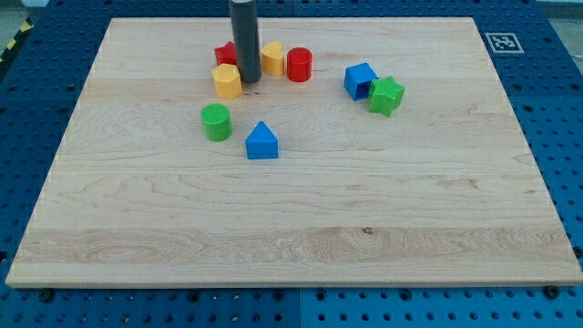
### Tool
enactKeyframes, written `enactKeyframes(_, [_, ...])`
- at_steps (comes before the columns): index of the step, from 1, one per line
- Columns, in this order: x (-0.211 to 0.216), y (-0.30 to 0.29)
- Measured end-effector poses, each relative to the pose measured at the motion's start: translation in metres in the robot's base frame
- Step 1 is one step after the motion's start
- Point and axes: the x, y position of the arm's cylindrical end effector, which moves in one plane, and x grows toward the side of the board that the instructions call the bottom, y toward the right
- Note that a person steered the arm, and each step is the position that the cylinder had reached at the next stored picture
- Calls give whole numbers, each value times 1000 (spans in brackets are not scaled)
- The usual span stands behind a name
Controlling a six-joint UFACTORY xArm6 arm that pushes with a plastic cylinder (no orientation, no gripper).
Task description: Move your arm above the green circle
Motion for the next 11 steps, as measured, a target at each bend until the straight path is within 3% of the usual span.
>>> enactKeyframes(2, [2, 7])
enactKeyframes(5, [44, 24])
enactKeyframes(7, [49, -36])
enactKeyframes(11, [49, -31])
